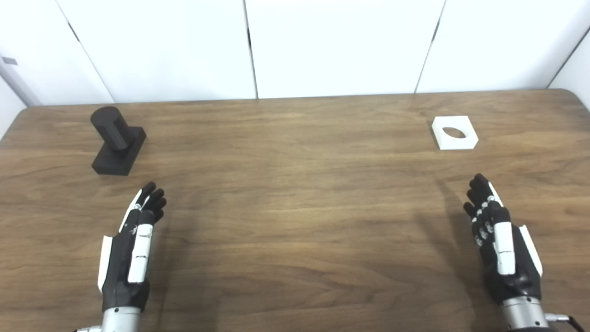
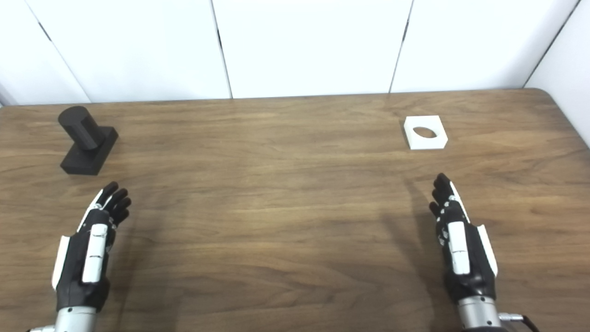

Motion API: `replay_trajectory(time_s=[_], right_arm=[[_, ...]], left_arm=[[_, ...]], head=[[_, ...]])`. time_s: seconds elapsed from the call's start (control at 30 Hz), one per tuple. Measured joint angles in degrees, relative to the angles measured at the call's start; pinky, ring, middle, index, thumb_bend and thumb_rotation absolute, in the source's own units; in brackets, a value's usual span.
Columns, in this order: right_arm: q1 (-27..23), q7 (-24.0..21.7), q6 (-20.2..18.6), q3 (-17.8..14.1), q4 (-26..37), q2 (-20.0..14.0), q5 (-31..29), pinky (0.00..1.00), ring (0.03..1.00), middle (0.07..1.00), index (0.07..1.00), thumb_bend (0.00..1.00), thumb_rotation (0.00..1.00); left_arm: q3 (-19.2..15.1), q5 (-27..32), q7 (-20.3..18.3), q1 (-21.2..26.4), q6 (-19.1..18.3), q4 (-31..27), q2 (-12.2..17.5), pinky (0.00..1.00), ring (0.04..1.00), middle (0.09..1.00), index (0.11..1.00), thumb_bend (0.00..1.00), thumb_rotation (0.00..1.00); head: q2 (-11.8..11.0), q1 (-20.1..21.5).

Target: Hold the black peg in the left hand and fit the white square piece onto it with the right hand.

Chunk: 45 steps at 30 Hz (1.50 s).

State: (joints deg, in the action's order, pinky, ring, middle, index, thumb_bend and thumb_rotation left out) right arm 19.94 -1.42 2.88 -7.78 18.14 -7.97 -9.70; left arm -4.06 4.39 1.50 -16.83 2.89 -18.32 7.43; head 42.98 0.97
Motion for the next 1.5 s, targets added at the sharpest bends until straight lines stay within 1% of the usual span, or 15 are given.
replay_trajectory(time_s=[0.3,0.4,0.57,0.67,0.73,0.77,0.9,0.97,1.03,1.07,1.1,1.13,1.23,1.37,1.5], right_arm=[[0.00,0.01,0.01,-0.10,-0.50,0.01,0.29,0.99,0.992,0.981,0.969,0.67,0.97],[0.00,0.03,0.02,-0.10,-0.69,0.01,0.49,0.99,0.990,0.976,0.965,0.67,0.97],[0.00,0.02,0.02,-0.10,-0.77,0.01,0.54,1.00,0.999,0.979,0.968,0.66,0.97],[0.00,-0.11,0.38,-0.17,-1.13,-0.01,0.40,1.00,1.000,0.985,0.974,0.64,0.99],[0.01,-0.48,1.01,-0.34,-1.56,-0.07,0.31,1.00,1.000,0.989,0.979,0.64,1.00],[0.00,-0.72,1.33,-0.46,-1.82,-0.10,0.23,1.00,1.000,0.992,0.981,0.64,1.00],[-0.12,-1.98,3.05,-1.00,-3.14,-0.58,-1.03,1.00,1.000,1.000,0.998,0.61,1.00],[-0.20,-3.05,4.71,-1.27,-3.94,-0.99,-2.01,1.00,1.000,1.000,1.000,0.61,1.00],[-0.50,-4.18,6.42,-1.63,-4.80,-1.48,-3.42,1.00,1.000,1.000,1.000,0.59,1.00],[-0.68,-4.63,6.92,-1.78,-5.22,-1.83,-3.85,1.00,1.000,1.000,1.000,0.60,1.00],[-0.82,-4.87,7.04,-1.88,-5.45,-2.12,-4.33,1.00,1.000,1.000,1.000,0.61,1.00],[-0.96,-5.02,7.12,-1.99,-5.69,-2.37,-4.62,1.00,1.000,1.000,1.000,0.61,1.00],[-1.19,-5.51,8.23,-2.19,-6.19,-2.63,-4.75,1.00,1.000,1.000,1.000,0.65,0.99],[-1.38,-5.61,8.90,-2.51,-6.63,-2.68,-4.58,0.96,0.967,0.944,0.945,0.64,0.96],[-1.80,-5.70,9.03,-2.95,-7.26,-2.69,-4.69,0.93,0.939,0.920,0.924,0.61,0.95]], left_arm=[[0.32,-0.83,0.38,-0.04,-0.01,0.01,0.00,0.94,0.892,0.893,0.902,0.60,0.83],[0.31,-1.01,0.65,-0.04,0.00,0.04,0.00,0.92,0.891,0.894,0.898,0.62,0.81],[0.59,-0.95,0.57,-0.04,0.06,0.98,0.00,0.95,0.905,0.908,0.909,0.63,0.80],[1.04,-1.03,0.51,-0.04,0.95,1.94,0.00,0.96,0.910,0.913,0.910,0.62,0.80],[1.45,-1.02,0.29,-0.05,2.01,2.09,-0.01,0.95,0.918,0.917,0.913,0.61,0.79],[1.68,-1.20,0.27,-0.05,2.71,2.15,-0.04,0.92,0.904,0.908,0.903,0.60,0.79],[2.43,-2.12,0.40,-0.22,4.67,3.41,-0.19,0.90,0.903,0.909,0.907,0.56,0.81],[2.92,-2.77,0.56,-0.30,4.93,4.22,-0.32,0.88,0.897,0.901,0.904,0.58,0.81],[3.42,-3.60,0.75,-0.32,5.29,4.65,-0.42,0.92,0.906,0.901,0.902,0.60,0.81],[3.70,-3.78,0.78,-0.31,5.65,4.69,-0.45,0.94,0.911,0.902,0.900,0.61,0.81],[3.93,-4.03,0.90,-0.29,6.16,4.80,-0.50,0.94,0.905,0.900,0.898,0.63,0.80],[4.14,-4.29,0.98,-0.27,6.50,4.93,-0.54,0.93,0.901,0.898,0.896,0.64,0.79],[4.72,-5.72,1.83,-0.22,6.91,5.33,-0.64,0.94,0.905,0.902,0.895,0.64,0.78],[5.29,-7.05,2.50,-0.14,6.93,5.54,-0.71,1.00,0.908,0.907,0.905,0.62,0.79],[5.61,-7.92,3.14,-0.13,7.48,5.82,-0.80,0.98,0.907,0.907,0.911,0.60,0.79]], head=[[-0.26,-0.18],[-0.62,-0.26],[-1.93,-1.58],[-3.25,-3.85],[-3.78,-4.66],[-3.87,-4.92],[-6.23,-9.39],[-7.29,-10.63],[-8.34,-12.30],[-9.05,-13.44],[-9.05,-13.45],[-10.27,-15.36],[-12.29,-17.74],[-14.49,-19.77],[-15.29,-20.65]])
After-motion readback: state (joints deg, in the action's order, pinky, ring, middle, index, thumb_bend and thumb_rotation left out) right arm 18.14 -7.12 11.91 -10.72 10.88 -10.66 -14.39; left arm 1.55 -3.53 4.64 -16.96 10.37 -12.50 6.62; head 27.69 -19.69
